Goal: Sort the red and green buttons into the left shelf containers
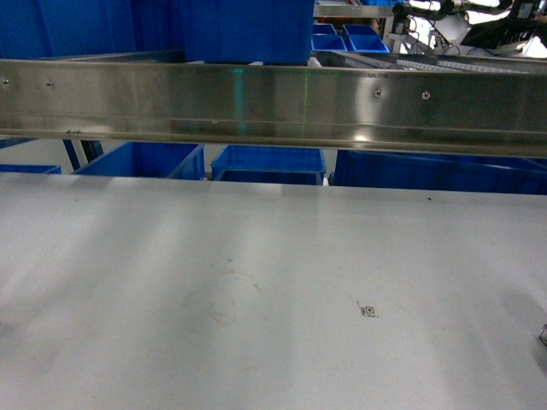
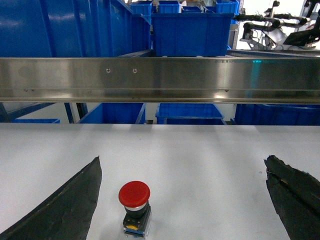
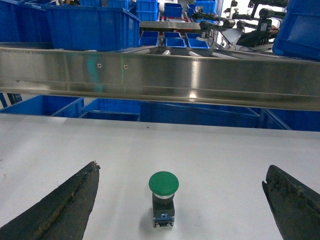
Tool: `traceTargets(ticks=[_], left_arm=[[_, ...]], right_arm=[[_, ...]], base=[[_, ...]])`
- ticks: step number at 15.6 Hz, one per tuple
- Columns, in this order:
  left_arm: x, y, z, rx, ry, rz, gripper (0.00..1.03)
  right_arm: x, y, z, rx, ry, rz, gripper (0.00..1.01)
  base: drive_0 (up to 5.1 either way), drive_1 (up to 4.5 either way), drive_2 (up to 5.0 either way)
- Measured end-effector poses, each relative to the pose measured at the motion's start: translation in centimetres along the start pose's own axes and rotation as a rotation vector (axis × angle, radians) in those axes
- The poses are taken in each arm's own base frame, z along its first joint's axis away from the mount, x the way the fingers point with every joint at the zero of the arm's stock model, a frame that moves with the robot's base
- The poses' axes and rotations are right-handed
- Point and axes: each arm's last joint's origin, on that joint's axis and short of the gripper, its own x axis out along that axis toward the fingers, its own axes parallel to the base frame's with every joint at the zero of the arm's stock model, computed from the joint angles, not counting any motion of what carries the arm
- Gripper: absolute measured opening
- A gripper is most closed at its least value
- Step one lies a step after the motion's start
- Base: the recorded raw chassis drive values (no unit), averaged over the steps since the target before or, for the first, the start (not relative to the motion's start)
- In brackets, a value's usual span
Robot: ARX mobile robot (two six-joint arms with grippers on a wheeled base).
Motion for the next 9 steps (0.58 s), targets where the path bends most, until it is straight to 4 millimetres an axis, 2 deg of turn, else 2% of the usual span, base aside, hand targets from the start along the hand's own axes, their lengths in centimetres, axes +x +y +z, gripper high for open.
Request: traceTargets(ticks=[9], left_arm=[[0.00,0.00,0.00,0.000,0.000,0.000,0.98]], right_arm=[[0.00,0.00,0.00,0.000,0.000,0.000,0.98]], base=[[0.1,4.09,-4.0]])
